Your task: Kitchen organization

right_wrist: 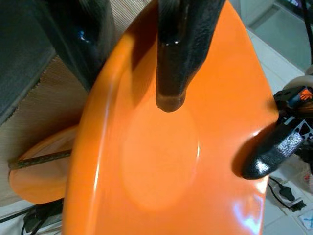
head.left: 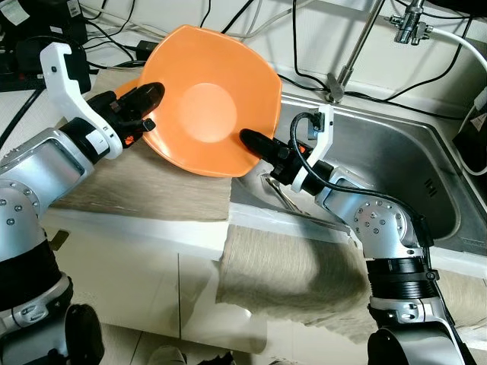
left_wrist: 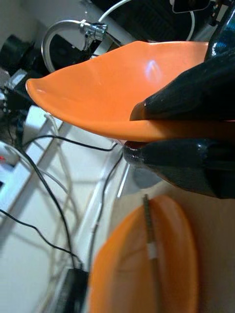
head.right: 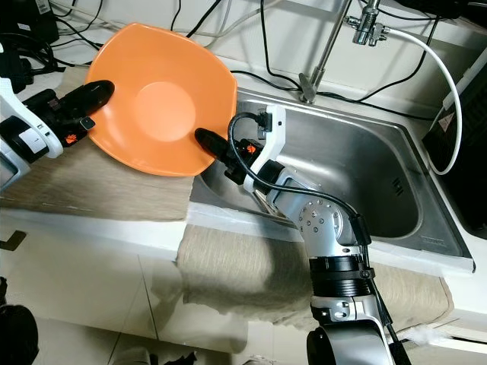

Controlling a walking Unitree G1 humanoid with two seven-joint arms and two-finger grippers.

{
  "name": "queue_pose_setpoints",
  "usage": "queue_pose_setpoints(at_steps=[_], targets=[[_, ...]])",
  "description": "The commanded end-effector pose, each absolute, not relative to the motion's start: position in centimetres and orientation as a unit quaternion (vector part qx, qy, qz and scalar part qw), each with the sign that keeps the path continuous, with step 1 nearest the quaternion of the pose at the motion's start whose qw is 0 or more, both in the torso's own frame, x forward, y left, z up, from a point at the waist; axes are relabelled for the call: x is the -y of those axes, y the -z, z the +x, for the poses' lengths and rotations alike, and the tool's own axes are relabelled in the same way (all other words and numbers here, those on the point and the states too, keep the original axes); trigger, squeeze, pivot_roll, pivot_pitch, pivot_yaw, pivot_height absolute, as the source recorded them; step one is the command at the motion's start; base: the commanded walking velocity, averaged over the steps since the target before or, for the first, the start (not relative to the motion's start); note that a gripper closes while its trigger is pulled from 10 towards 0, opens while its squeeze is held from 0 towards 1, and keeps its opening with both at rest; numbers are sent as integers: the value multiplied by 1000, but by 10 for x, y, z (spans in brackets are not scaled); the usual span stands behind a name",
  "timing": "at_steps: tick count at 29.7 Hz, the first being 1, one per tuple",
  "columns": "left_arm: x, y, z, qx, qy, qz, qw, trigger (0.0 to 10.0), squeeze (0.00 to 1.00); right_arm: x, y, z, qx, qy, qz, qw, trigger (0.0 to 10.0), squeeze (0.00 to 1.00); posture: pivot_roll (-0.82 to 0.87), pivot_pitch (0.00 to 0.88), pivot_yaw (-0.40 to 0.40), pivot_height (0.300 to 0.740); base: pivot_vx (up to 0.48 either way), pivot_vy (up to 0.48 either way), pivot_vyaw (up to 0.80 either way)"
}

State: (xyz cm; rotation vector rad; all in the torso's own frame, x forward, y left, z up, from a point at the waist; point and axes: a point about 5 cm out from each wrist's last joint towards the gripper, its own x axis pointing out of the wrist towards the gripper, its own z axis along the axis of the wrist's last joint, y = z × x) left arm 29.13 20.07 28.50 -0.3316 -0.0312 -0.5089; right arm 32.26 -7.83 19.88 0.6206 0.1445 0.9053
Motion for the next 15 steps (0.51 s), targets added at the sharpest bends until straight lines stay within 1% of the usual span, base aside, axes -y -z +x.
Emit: queue_pose_setpoints(at_steps=[1,2,3,4,5,9,13,14,15], targets=[[-194,-295,286,45,282,-144,948,0,0,93,-197,327,-68,-399,300,864,0,0,36,0,-115,740,0,0,0],[-194,-296,285,51,284,-139,947,2431,0,94,-197,328,-68,-397,300,865,0,0,36,0,-115,740,0,0,0],[-193,-298,285,56,288,-139,946,3569,0,95,-197,328,-68,-395,301,866,0,0,35,0,-115,740,0,0,0],[-192,-299,284,63,291,-132,945,4314,0,95,-196,329,-68,-392,300,867,0,0,35,0,-115,740,0,0,0],[-190,-302,283,75,298,-123,944,10000,0,96,-196,330,-68,-388,300,869,0,0,34,0,-115,740,0,0,0],[-185,-308,280,109,309,-87,941,10000,0,99,-195,332,-68,-375,302,874,0,0,34,0,-115,740,0,0,0],[-180,-308,278,110,325,-72,937,10000,0,103,-195,335,-68,-358,304,880,0,0,33,0,-114,740,0,0,0],[-180,-309,278,111,323,-70,937,10000,906,104,-194,335,-68,-355,303,882,0,0,33,0,-114,740,0,0,0],[-180,-309,278,112,322,-68,938,10000,1000,105,-194,336,-68,-350,303,884,0,0,32,0,-113,740,0,0,0]])
